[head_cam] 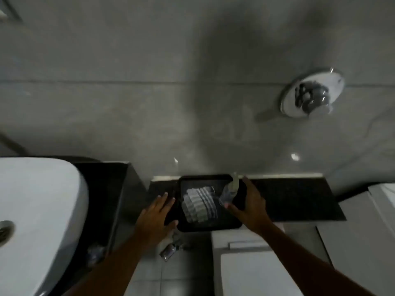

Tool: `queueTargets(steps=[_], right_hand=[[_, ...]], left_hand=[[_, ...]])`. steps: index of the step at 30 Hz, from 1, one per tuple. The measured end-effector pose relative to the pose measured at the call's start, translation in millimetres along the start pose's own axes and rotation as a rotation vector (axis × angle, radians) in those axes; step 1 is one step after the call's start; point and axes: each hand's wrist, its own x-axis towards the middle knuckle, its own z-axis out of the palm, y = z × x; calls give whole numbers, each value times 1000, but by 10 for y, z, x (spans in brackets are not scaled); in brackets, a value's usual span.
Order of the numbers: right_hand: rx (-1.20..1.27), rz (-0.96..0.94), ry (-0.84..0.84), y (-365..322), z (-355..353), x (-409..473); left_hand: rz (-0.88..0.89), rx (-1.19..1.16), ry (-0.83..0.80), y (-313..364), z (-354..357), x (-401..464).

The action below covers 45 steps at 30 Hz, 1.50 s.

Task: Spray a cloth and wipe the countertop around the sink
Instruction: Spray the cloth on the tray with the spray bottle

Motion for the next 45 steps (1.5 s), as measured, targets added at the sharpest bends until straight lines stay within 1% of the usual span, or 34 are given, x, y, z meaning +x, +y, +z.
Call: queueTargets(steps=[1,4,5,8,11,12,13,14,15,16,17,18,20,24,28,36,42,44,45], right_hand=[[97,11,4,98,142,97],[316,-49,52,213,406,417],[349,-63,82,256,466,475],[325,-136,159,324,543,545],[412,-53,233,220,512,608],[477,-30,200,178,499,567],[566,4,108,145,484,507],[644,58,-27,105,479,443],[671,115,-168,69,491,365],[646,160,-283,38,533,288],[585,181,-351,25,584,223],[524,188,-377,7,634,184],[433,208,-368,-28,709,165],[326,227,-352,-67,742,216],[288,216,-309,-78,769,219],[220,213,-301,-99,819,256],[155,131,-306,-105,841,280],[166,112,-237,-111,812,303],[192,87,-152,-114,778,326]], left_hand=[[3,-21,-5,-74,184,146],[34,-18,86,-283,592,480],[47,-26,110,-314,695,559],[74,-68,202,-345,936,685],[68,-64,259,-360,1043,710],[66,-55,273,-361,1061,702],[65,-53,279,-361,1061,700],[62,-51,282,-359,1051,709],[58,-53,283,-351,1042,714],[54,-60,287,-352,1036,714],[52,-65,291,-347,1033,709],[52,-66,290,-345,1029,708],[46,-71,288,-346,1023,710],[43,-68,294,-351,1035,717],[46,-65,306,-367,1062,715],[50,-53,335,-387,1093,729],[54,-46,338,-383,1093,732],[53,-43,337,-387,1094,732],[53,-40,336,-387,1094,730]])
